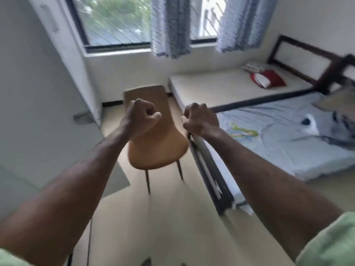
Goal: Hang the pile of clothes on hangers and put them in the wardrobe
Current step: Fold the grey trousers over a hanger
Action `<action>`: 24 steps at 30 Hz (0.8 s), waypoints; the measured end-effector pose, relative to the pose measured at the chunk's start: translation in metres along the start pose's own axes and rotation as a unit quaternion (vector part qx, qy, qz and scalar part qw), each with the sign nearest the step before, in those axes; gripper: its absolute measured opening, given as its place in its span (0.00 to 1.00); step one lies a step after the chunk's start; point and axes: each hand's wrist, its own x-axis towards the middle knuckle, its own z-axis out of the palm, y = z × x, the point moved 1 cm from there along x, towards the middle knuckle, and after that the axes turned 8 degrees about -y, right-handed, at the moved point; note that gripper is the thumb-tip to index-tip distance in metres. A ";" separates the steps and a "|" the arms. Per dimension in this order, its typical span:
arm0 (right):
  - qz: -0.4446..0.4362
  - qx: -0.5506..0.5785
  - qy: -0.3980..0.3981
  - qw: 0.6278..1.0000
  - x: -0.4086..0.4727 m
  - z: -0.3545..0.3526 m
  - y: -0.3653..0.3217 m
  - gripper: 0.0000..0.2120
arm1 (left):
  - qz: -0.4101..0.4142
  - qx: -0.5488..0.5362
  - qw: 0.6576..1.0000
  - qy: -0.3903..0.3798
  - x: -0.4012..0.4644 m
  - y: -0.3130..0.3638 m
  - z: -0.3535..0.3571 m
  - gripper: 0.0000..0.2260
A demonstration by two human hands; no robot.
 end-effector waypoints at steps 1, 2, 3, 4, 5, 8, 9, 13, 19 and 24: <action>0.034 0.006 0.000 0.999 -0.010 0.000 0.032 0.11 | 0.013 -0.006 0.999 -0.032 0.006 0.016 0.033 0.14; 0.064 0.011 0.002 0.998 -0.020 0.001 0.059 0.10 | 0.023 -0.003 0.998 -0.060 0.009 0.030 0.062 0.14; 0.096 0.015 0.007 0.995 -0.034 0.001 0.092 0.10 | 0.034 -0.001 0.995 -0.095 0.013 0.048 0.096 0.13; 0.124 0.017 0.006 0.992 -0.047 0.002 0.119 0.10 | 0.041 -0.005 0.991 -0.126 0.017 0.062 0.126 0.12; 0.156 0.018 0.007 0.987 -0.060 0.002 0.149 0.10 | 0.052 -0.014 0.985 -0.162 0.021 0.079 0.157 0.13; 0.244 0.029 0.011 0.969 -0.093 -0.005 0.222 0.10 | 0.092 -0.018 0.970 -0.226 0.037 0.127 0.229 0.15; 0.266 0.033 0.017 0.963 -0.102 -0.009 0.244 0.10 | 0.101 -0.017 0.965 -0.243 0.041 0.143 0.248 0.14; 0.348 0.038 0.047 0.936 -0.132 -0.031 0.323 0.09 | 0.158 -0.011 0.940 -0.301 0.060 0.204 0.311 0.13; 0.415 0.025 0.097 0.904 -0.123 -0.064 0.423 0.07 | 0.234 -0.034 0.912 -0.334 0.119 0.266 0.382 0.18; 0.444 0.020 0.115 0.889 -0.089 -0.095 0.479 0.06 | 0.259 -0.046 0.898 -0.353 0.190 0.313 0.430 0.12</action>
